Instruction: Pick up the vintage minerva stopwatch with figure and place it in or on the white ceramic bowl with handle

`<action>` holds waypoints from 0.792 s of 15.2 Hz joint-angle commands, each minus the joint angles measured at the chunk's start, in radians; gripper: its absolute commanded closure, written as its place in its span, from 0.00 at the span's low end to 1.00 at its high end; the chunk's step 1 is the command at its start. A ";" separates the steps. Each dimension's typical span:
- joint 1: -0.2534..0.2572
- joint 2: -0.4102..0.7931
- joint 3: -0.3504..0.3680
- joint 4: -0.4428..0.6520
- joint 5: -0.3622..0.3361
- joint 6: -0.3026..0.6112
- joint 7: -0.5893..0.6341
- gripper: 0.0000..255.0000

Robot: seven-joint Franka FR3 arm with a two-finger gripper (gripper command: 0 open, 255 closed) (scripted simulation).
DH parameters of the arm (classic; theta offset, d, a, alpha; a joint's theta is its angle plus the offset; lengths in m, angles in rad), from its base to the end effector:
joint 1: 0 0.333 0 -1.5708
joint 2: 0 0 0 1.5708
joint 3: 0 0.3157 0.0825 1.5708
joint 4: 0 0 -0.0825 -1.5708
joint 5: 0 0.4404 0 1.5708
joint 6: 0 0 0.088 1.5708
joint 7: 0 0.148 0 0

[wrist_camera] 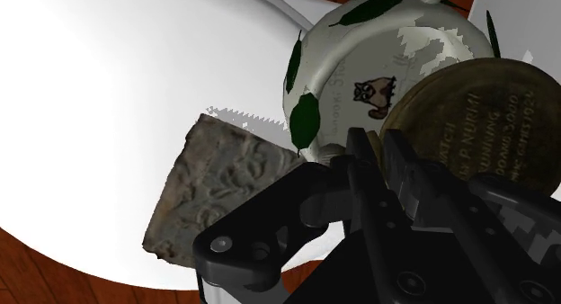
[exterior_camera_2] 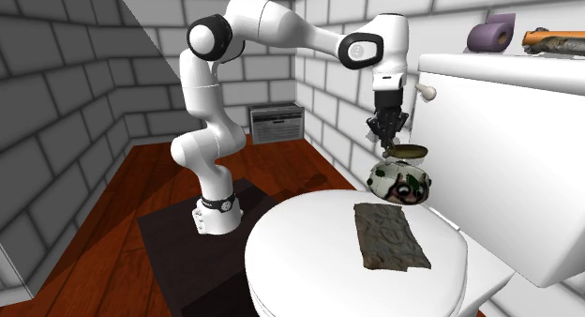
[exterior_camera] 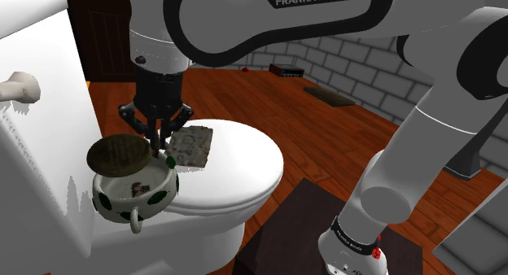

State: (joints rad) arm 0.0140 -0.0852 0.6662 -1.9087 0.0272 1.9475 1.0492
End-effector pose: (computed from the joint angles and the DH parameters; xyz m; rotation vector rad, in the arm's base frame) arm 0.4689 0.3914 0.4770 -3.0209 0.5757 -0.1373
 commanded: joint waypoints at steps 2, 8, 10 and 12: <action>0.000 0.000 0.000 0.000 0.000 0.000 0.000 0.00; -0.001 -0.014 -0.004 0.055 0.009 -0.065 -0.006 0.00; -0.002 -0.021 -0.007 0.108 0.012 -0.124 -0.009 0.00; -0.002 -0.021 -0.007 0.108 0.012 -0.124 -0.009 0.00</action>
State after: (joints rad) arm 0.0118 -0.1040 0.6597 -1.8059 0.0384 1.8311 1.0409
